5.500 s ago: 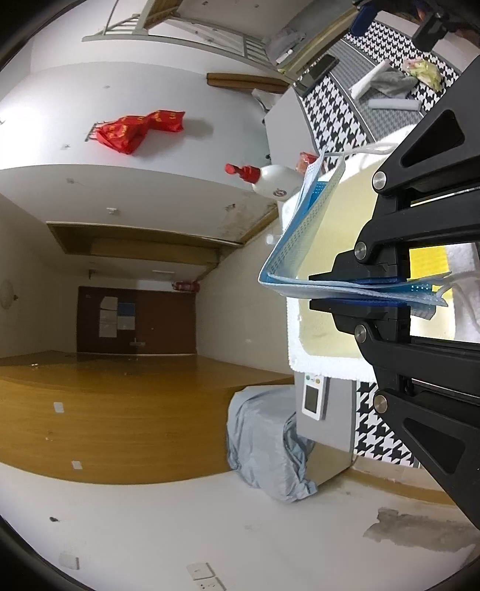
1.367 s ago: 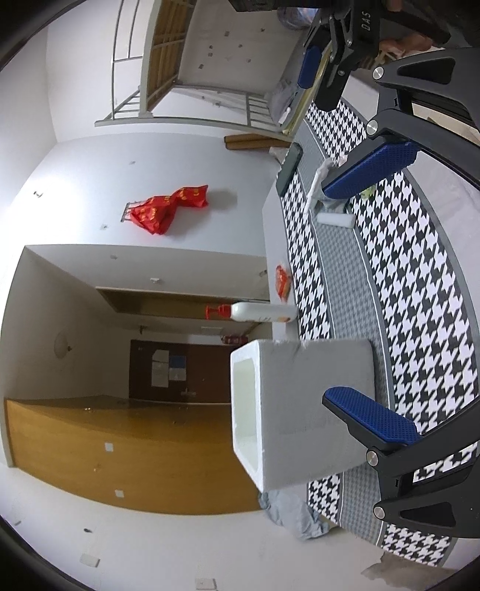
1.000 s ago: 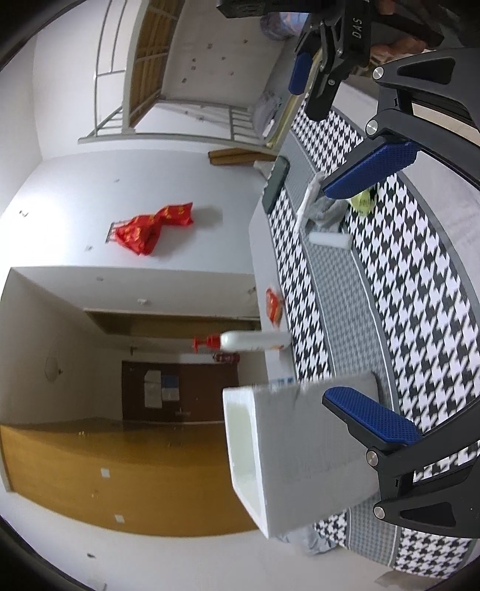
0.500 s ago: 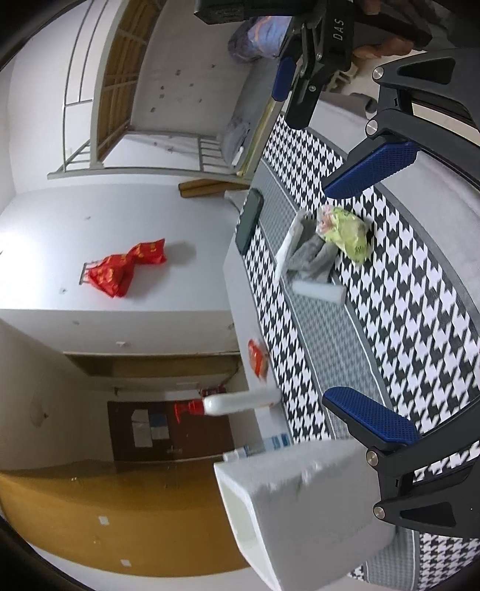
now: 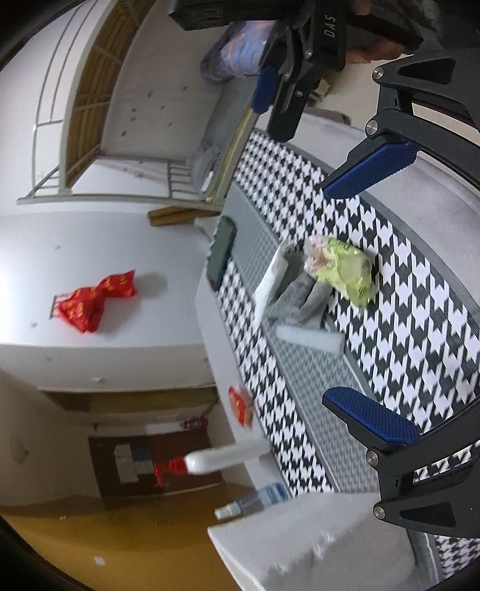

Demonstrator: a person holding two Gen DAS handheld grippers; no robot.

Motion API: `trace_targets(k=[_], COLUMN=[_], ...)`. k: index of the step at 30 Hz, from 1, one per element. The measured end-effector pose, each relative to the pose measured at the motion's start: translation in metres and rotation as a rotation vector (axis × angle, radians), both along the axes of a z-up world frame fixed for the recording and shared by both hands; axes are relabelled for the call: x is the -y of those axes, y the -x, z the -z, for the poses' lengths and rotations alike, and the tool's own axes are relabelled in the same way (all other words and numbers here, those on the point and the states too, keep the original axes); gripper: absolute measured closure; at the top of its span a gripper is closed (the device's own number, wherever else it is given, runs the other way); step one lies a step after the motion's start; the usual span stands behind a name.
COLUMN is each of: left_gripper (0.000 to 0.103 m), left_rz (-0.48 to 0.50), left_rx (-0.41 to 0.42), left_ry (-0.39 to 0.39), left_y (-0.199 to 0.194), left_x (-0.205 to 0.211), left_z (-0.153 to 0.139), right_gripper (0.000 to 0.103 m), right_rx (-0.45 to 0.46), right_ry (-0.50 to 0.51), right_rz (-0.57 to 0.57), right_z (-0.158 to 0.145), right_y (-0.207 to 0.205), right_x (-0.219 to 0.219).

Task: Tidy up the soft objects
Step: 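Move both tools toward the green snack packet and folded white cloth, then close the left tool around the green snack packet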

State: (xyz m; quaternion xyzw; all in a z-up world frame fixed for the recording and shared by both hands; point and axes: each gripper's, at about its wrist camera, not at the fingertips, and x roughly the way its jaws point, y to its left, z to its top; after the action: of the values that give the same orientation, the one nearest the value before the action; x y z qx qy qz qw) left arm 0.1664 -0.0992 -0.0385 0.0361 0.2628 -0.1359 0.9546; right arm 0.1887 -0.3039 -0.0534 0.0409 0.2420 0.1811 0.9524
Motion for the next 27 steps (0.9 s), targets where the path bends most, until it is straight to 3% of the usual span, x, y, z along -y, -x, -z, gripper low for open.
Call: trace_targets(k=[14, 27], left_gripper=[0.001, 0.036], left_rz=[0.062, 0.088], left_rx=[-0.164, -0.281], left_ry=[0.014, -0.008], left_y=[-0.039, -0.067], left_x=[0.016, 0.022], left_z=[0.026, 0.048], right_gripper=[0.001, 0.001], right_rx=[-0.057, -0.089], right_ry=[0.021, 0.031], right_rz=[-0.011, -0.041], right_z=[0.012, 0.017], right_y=[-0.024, -0.046], right_x=[0.005, 0.0])
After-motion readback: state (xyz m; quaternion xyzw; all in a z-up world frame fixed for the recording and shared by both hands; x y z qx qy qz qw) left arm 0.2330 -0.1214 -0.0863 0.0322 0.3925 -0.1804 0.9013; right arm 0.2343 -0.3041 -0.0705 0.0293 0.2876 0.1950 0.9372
